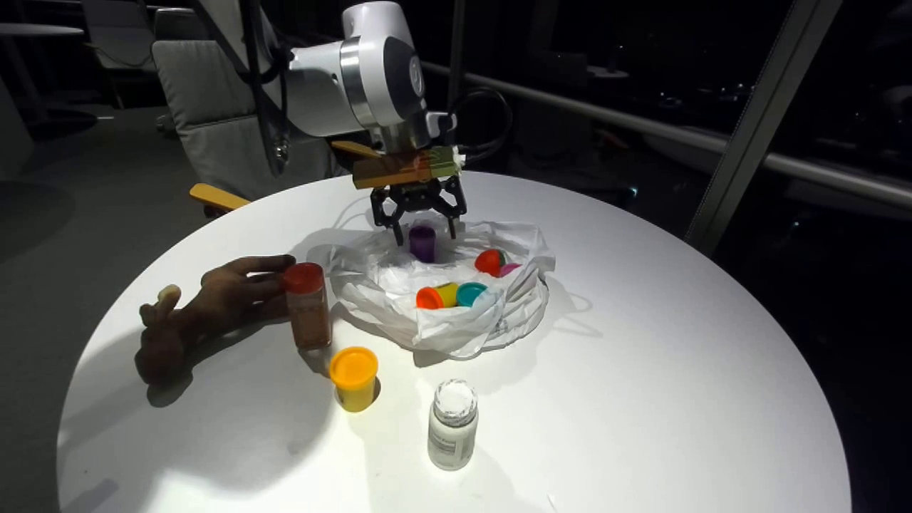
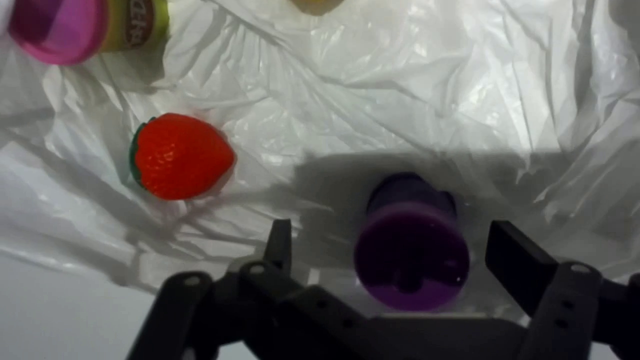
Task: Pick up the objects from the plastic bag and them on the table.
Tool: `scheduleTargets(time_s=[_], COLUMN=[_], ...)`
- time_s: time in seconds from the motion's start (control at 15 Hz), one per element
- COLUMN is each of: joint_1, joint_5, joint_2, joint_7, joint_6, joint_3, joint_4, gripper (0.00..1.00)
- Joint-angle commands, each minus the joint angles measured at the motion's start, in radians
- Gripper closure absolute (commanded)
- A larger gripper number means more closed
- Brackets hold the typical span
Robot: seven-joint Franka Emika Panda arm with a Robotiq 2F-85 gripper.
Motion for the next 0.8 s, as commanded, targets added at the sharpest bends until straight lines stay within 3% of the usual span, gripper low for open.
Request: scheduleTargets(time_s=[0.0,0.13,0.47,0.73], joint_1=[0.005,0.010,0.023,0.014], joint_5=[0.049,0.049,0.035,0.033], joint_2=[0.072,0.083,0.067,0.026], joint_7=[-0.036,-0.044,-0.047,-0.035], joint_6=[-0.069,-0.097,-0.135,-0.126], joint_3=[-0.003,-0.005,-0.013,-0.024], joint_4=[0.148,0.176,0.182,0.145], gripper=[0.25,0.34,0.73,0.75])
